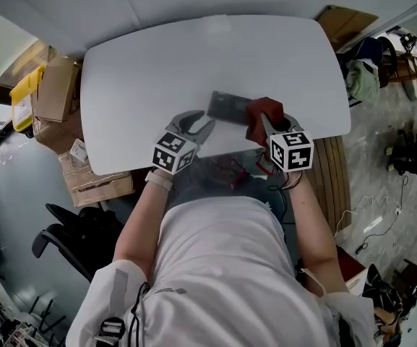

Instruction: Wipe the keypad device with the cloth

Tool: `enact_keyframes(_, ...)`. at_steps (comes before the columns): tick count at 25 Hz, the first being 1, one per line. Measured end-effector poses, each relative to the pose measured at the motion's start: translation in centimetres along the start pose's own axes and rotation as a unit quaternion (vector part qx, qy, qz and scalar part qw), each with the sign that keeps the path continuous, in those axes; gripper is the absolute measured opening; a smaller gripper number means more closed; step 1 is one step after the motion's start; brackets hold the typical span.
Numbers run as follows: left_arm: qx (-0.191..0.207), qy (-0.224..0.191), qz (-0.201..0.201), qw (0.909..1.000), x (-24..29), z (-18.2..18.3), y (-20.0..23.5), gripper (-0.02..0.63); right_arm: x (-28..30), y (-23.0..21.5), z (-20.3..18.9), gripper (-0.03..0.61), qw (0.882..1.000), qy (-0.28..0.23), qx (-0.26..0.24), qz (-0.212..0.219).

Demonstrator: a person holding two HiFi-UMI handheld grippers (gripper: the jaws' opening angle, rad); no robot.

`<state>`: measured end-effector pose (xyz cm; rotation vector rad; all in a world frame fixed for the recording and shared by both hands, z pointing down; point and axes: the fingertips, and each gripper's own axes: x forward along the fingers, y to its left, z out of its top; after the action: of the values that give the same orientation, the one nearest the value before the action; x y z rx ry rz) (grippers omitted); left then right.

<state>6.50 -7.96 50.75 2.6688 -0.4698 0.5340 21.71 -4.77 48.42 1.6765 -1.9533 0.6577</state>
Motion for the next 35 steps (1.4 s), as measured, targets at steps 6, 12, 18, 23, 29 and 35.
enact_keyframes(6, -0.002, 0.048, 0.006, 0.9988, 3.1, -2.0, 1.5, 0.156, 3.3, -0.5, -1.9, 0.054, 0.998, 0.050, -0.021, 0.035)
enact_keyframes(12, 0.009, 0.071, -0.018, 0.9973, 4.6, -2.8, 0.9, 0.155, 5.2, 0.6, -3.4, 0.054, 0.994, 0.078, -0.006, 0.070)
enact_keyframes(18, 0.016, 0.068, 0.000, 0.9976, 4.6, -2.8, 1.5, 0.155, 5.9, 1.4, -3.7, 0.054, 0.992, 0.096, -0.014, 0.084)
enact_keyframes(23, 0.004, 0.055, 0.011, 0.9984, 4.6, -2.4, 2.4, 0.155, 6.4, 2.5, -3.9, 0.054, 0.988, 0.109, -0.019, 0.103)
enact_keyframes(29, 0.000, 0.054, 0.009, 0.9985, 4.3, -2.8, 2.8, 0.156, 6.1, 5.3, -4.8, 0.054, 0.976, 0.145, -0.027, 0.160)
enact_keyframes(35, 0.001, 0.043, -0.001, 0.9991, 3.7, -3.4, 2.7, 0.161, 6.5, 7.2, -5.3, 0.054, 0.976, 0.140, -0.018, 0.166)
